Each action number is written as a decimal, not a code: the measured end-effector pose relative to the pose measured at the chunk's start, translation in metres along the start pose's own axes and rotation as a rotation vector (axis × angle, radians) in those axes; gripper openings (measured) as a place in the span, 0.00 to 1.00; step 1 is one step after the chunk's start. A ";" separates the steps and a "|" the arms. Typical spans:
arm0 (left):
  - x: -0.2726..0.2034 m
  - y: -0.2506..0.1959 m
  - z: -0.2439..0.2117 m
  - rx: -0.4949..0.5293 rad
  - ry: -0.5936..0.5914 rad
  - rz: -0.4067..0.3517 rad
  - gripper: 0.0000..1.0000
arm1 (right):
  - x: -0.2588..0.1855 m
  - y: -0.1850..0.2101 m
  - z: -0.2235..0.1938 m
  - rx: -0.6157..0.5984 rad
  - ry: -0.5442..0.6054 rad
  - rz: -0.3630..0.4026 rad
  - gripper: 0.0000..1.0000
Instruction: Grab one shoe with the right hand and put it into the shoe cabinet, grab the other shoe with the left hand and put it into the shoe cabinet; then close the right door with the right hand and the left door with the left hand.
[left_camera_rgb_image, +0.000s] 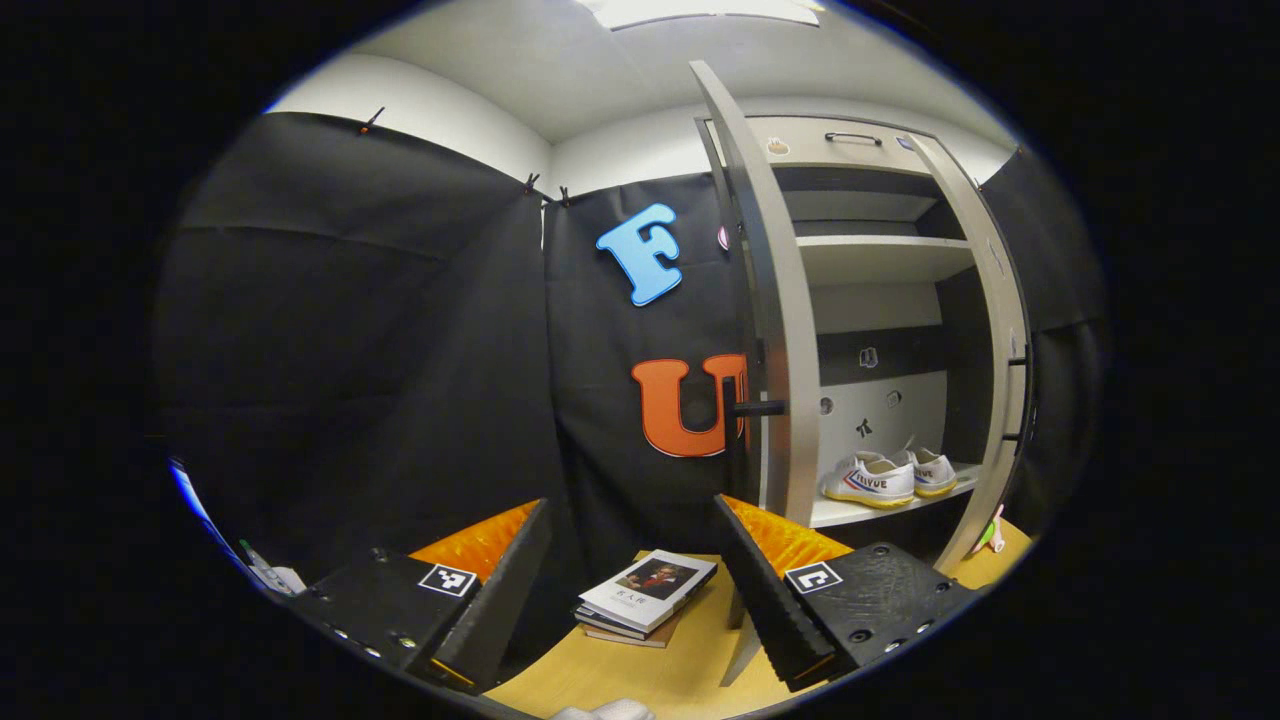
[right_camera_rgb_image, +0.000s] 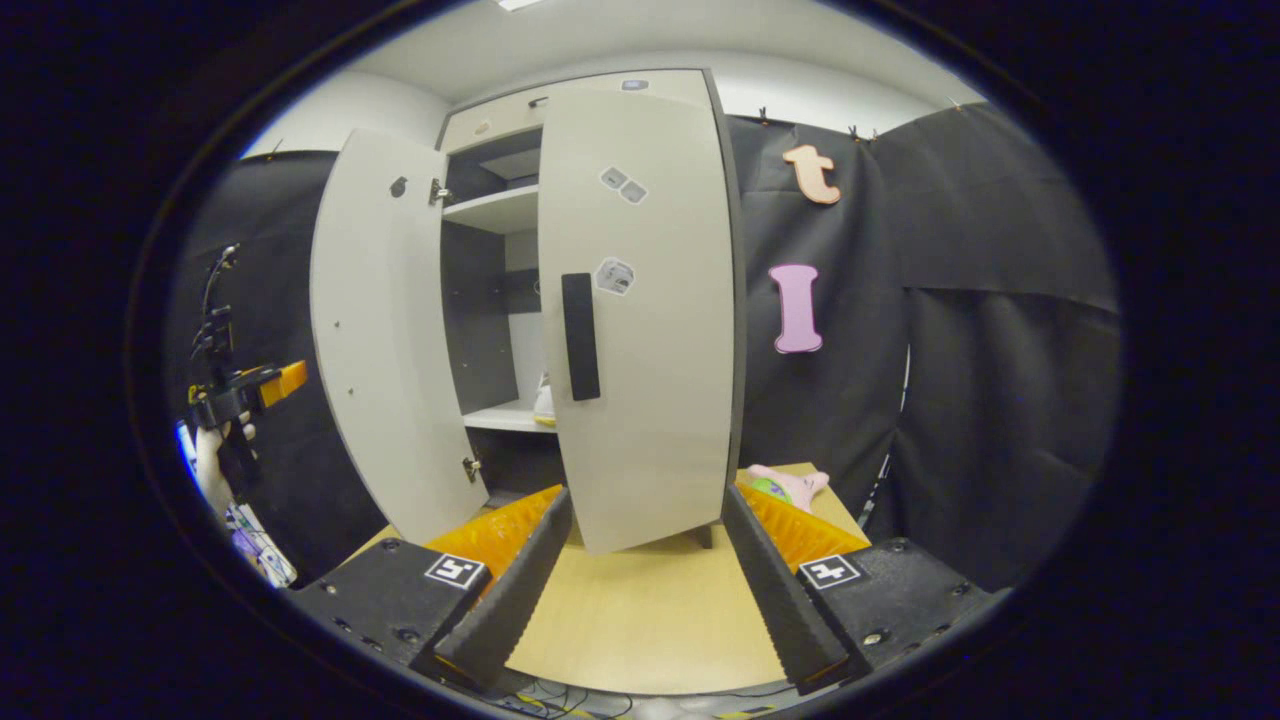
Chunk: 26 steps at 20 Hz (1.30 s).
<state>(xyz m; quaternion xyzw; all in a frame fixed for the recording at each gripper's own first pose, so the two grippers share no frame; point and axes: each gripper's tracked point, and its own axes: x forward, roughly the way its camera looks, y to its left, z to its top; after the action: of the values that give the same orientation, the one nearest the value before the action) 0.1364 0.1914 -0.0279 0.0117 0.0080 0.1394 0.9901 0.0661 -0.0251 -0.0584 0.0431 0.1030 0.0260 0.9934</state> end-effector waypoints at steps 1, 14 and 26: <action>0.008 0.000 -0.002 0.008 0.006 -0.004 0.96 | -0.004 0.001 -0.003 0.002 0.004 -0.008 0.99; 0.024 -0.017 -0.008 0.008 0.016 -0.035 0.86 | -0.020 0.001 -0.002 0.003 0.004 -0.007 0.99; 0.004 -0.118 -0.002 -0.024 0.012 -0.229 0.86 | -0.023 -0.001 -0.006 -0.012 0.010 0.025 0.99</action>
<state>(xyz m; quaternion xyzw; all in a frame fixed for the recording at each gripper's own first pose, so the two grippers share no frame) 0.1730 0.0790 -0.0325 -0.0020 0.0136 0.0254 0.9996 0.0419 -0.0267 -0.0599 0.0384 0.1072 0.0392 0.9927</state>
